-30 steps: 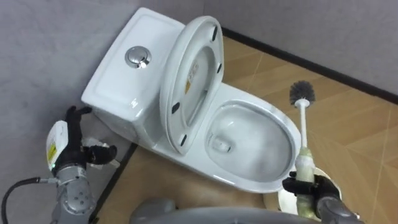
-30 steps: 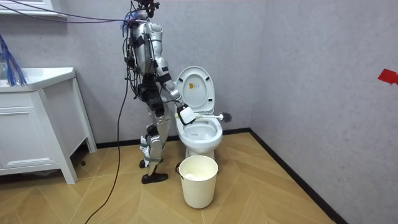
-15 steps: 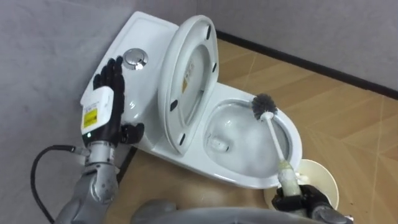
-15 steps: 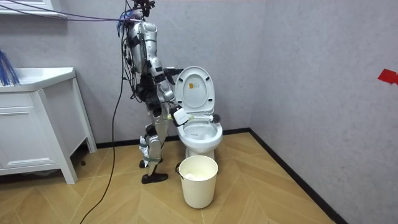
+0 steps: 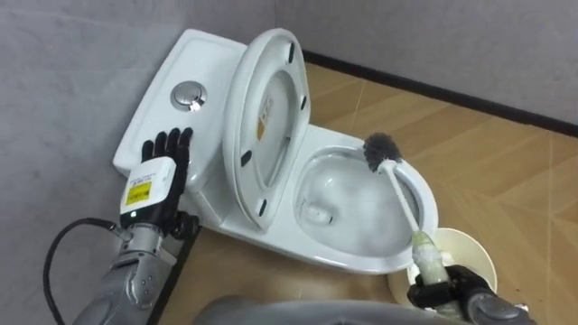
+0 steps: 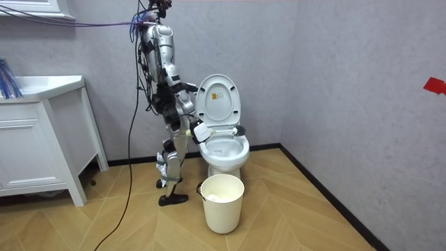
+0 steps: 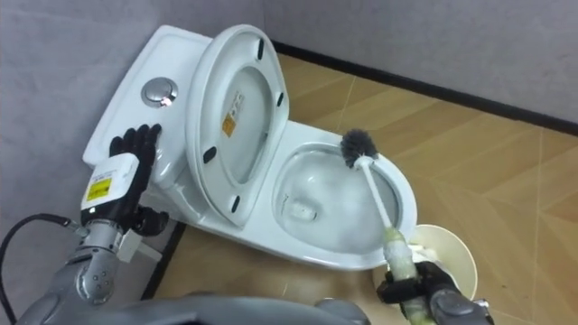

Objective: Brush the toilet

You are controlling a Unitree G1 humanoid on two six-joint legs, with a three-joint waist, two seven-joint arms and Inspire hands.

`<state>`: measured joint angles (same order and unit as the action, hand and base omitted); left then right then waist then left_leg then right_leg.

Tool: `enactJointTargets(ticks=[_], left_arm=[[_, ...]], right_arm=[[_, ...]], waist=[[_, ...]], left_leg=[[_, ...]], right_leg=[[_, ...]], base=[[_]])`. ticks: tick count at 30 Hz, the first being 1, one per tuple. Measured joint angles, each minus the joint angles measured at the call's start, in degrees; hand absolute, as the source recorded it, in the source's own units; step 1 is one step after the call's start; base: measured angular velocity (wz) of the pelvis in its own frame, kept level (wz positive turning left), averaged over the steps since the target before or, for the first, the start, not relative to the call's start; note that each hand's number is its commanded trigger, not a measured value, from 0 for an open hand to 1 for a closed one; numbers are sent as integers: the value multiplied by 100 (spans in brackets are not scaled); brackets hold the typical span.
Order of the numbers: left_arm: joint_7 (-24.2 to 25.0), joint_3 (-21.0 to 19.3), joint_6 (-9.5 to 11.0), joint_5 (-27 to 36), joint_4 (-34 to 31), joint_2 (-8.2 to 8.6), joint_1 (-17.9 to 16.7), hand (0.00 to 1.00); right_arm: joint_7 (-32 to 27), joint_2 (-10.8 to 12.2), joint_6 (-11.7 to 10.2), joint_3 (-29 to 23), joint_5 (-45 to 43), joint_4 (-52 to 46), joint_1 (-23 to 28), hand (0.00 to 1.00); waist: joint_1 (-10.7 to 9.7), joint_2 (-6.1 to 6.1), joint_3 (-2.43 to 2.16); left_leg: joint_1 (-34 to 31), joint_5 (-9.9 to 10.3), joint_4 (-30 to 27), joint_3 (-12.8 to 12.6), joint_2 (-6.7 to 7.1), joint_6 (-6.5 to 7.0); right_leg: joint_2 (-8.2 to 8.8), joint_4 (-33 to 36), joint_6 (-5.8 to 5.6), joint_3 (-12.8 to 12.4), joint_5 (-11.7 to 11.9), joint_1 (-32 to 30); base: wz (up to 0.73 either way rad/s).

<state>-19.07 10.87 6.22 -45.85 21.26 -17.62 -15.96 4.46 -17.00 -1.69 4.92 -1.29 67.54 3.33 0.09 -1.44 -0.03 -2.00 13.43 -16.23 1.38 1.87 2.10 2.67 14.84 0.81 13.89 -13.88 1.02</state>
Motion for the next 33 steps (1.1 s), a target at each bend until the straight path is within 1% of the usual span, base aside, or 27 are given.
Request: enactJointTargets(ticks=[2, 6, 10, 14, 15, 16, 17, 18, 19, 20, 21, 22, 24, 25, 26, 27, 28, 29, 30, 31, 32, 33], left_arm=[[-5, -6, -32, -37, 28, -18, 2, 0], [-62, -1, -54, -370, 183, -91, 65, 0], [-74, -5, -54, -486, 145, -129, 135, 0], [-192, -9, -47, -577, 121, -152, 186, 0], [-218, -2, -43, -574, 131, -153, 217, 0], [-284, 23, -32, -577, 167, -153, 276, 0], [-341, 54, -4, -614, 238, -158, 383, 0], [-404, 54, 42, -684, 314, -176, 482, 0], [-446, 63, 67, -706, 360, -195, 556, 0], [-526, 93, 103, -759, 468, -219, 729, 0], [-561, 162, 112, -771, 562, -235, 943, 0], [-599, 220, 118, -770, 649, -241, 1041, 0], [-759, 420, 135, -725, 943, -241, 1525, 0], [-781, 477, 135, -712, 1026, -243, 1635, 0], [-801, 551, 142, -684, 1136, -248, 1865, 0], [-839, 624, 142, -602, 1188, -277, 2043, 0], [-865, 654, 146, -577, 1198, -291, 2142, 0], [-909, 725, 163, -542, 1279, -330, 2317, 0], [-933, 742, 189, -542, 1343, -339, 2394, 0], [-985, 748, 251, -541, 1374, -342, 2523, 0], [-1086, 781, 270, -537, 1379, -355, 2642, 0], [-1154, 802, 285, -539, 1378, -374, 2698, 0]], right_arm=[[1, -46, 45, 1, -115, -8, -3, 100], [-70, -152, 54, 1, -364, -30, -93, 100], [-146, -161, 54, 2, -408, -136, -167, 100], [-190, -169, 44, 14, -824, -347, -245, 100], [-190, -169, 44, 27, -867, -341, -280, 100], [-194, -169, 49, 82, -975, -317, -331, 100], [-196, -179, 49, 134, -1117, -280, -387, 100], [-228, -186, 52, 180, -1397, -248, -478, 100], [-268, -192, 51, 216, -1573, -249, -533, 100], [-333, -224, 46, 318, -1892, -244, -648, 100], [-396, -289, 46, 478, -2220, -246, -741, 100], [-420, -325, 47, 568, -2415, -246, -785, 100], [-458, -473, 25, 1071, -2979, -93, -1101, 100], [-461, -496, 20, 1175, -3063, -45, -1179, 100], [-476, -549, 20, 1355, -3179, 21, -1338, 100], [-521, -602, 26, 1537, -3242, 41, -1478, 100], [-535, -630, 31, 1635, -3258, 56, -1543, 100], [-567, -674, 19, 1759, -3308, 106, -1655, 100], [-580, -692, 27, 1774, -3327, 128, -1705, 100], [-633, -766, 42, 1843, -3340, 127, -1790, 100], [-703, -880, 39, 1901, -3401, 116, -1876, 100], [-741, -923, 39, 1926, -3439, 114, -1920, 100]], waist=[[7, -18, 5], [24, -36, 16], [49, -66, 12], [92, -79, 13], [104, -89, 21], [163, -99, 25], [209, -109, 33], [256, -80, 31], [271, -40, 47], [292, -19, 90], [309, -12, 108], [353, -7, 106], [478, -11, 135], [492, -11, 139], [527, -29, 162], [548, -31, 171], [564, -37, 178], [605, -42, 192], [615, -42, 202], [623, -32, 227], [637, -17, 263], [653, -31, 278]], left_leg=[[51, -36, 70, -1, 8, -9], [37, -53, 68, 0, 19, -21], [-92, -95, 64, -8, 22, -23], [-338, -112, -39, -47, 18, -19], [-375, -112, -62, -48, 18, -19], [-454, -112, -88, -56, 13, -19], [-545, -111, -148, -90, 4, -18], [-671, -111, -221, -86, -4, -18], [-755, -111, -290, -81, -8, -18], [-931, -110, -408, -58, -14, -18], [-1154, -110, -535, -17, -16, -18], [-1248, -110, -582, -12, -15, -19], [-1589, -111, -798, 18, -14, -19], [-1671, -111, -852, 23, -11, -20], [-1876, -111, -992, 19, -10, -18], [-2122, -107, -1138, 22, 6, -15], [-2229, -107, -1204, 28, 10, -16], [-2415, -109, -1318, 50, 26, -19], [-2495, -109, -1369, 65, 59, -19], [-2656, -119, -1456, 117, 85, -23], [-2859, -127, -1563, 155, 84, -27], [-2956, -145, -1588, 160, 84, -31]], right_leg=[[7, -4, 6, -45, -4, 3], [13, -2, 20, -103, -15, -24], [22, 36, 26, -113, -15, -174], [17, 141, 42, -78, -6, -409], [17, 200, 44, -84, -5, -450], [16, 248, 49, -95, -2, -535], [17, 310, 53, -119, 1, -637], [17, 338, 74, -105, 14, -736], [18, 387, 81, -93, 18, -808], [22, 455, 100, -52, 31, -915], [42, 571, 111, 9, 39, -1107], [57, 664, 114, 16, 37, -1222], [151, 1015, 152, 42, -5, -1615], [164, 1077, 158, 44, -15, -1692], [211, 1234, 180, 47, -52, -1918], [256, 1430, 192, 46, -120, -2150], [276, 1504, 200, 50, -127, -2262], [305, 1632, 221, 83, -142, -2438], [320, 1694, 230, 113, -151, -2512], [349, 1790, 234, 155, -157, -2660], [359, 1869, 242, 182, -154, -2834], [381, 1926, 248, 188, -153, -2940]], base=[[-7], [-2], [0], [0], [0], [-7], [-6], [-4], [5], [15], [14], [11], [2], [4], [7], [6], [7], [6], [12], [16], [14], [13]])
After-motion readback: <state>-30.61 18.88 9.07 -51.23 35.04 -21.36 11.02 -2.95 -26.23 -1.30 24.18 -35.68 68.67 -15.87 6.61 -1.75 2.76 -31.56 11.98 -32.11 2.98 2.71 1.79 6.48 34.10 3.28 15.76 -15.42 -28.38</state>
